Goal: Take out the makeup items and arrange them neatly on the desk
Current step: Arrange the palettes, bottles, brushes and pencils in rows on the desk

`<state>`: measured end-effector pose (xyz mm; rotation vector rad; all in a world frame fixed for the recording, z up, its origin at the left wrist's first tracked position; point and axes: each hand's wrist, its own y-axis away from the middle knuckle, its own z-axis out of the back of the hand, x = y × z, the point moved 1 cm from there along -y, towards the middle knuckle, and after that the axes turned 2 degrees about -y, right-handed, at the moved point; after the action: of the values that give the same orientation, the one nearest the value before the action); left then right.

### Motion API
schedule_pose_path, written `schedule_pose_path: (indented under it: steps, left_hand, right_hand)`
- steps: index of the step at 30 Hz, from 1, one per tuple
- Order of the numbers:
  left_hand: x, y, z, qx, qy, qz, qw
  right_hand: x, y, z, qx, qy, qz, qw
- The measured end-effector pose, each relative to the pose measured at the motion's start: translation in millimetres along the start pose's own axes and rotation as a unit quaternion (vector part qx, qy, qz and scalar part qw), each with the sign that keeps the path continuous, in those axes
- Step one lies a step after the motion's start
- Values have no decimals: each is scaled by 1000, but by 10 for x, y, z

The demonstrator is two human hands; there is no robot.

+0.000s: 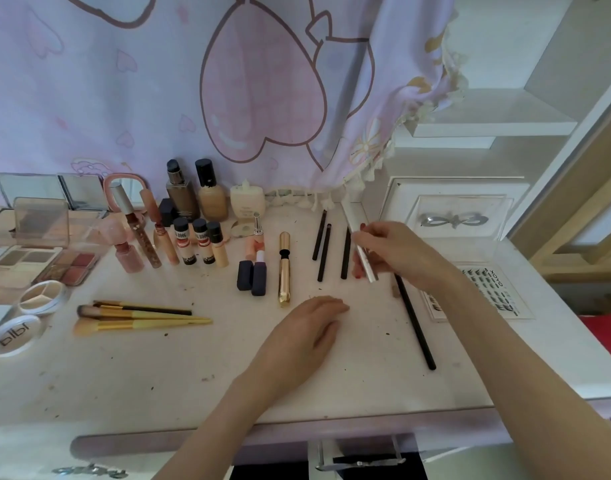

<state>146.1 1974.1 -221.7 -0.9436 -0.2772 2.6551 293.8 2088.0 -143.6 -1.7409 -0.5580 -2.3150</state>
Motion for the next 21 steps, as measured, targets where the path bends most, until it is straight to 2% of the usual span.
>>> schedule_pose_path:
  steps: [3, 6, 10, 16, 18, 20, 21]
  left_hand:
    - [-62, -38, 134, -92, 86, 37, 991]
    - [-111, -103, 279, -150, 21, -15, 988]
    - [-138, -143, 504, -124, -42, -40, 991]
    - [-70, -77, 693, -40, -19, -45, 998]
    - [-3, -38, 730, 0, 7, -24, 1000]
    - [56, 16, 753, 37, 32, 6, 999]
    - [71, 47, 761, 46, 47, 27, 997]
  right_hand:
    - [-85, 229, -11, 90, 51, -12, 995]
    - [-108, 290, -2, 160, 55, -31, 985]
    - [-5, 322, -8, 263, 6, -47, 964]
    - [79, 354, -119, 315, 7, -48, 948]
    - [88, 389, -172, 314, 48, -23, 948]
    - [95, 437, -263, 278, 172, 53, 943]
    - [92, 452, -313, 252, 247, 104, 930]
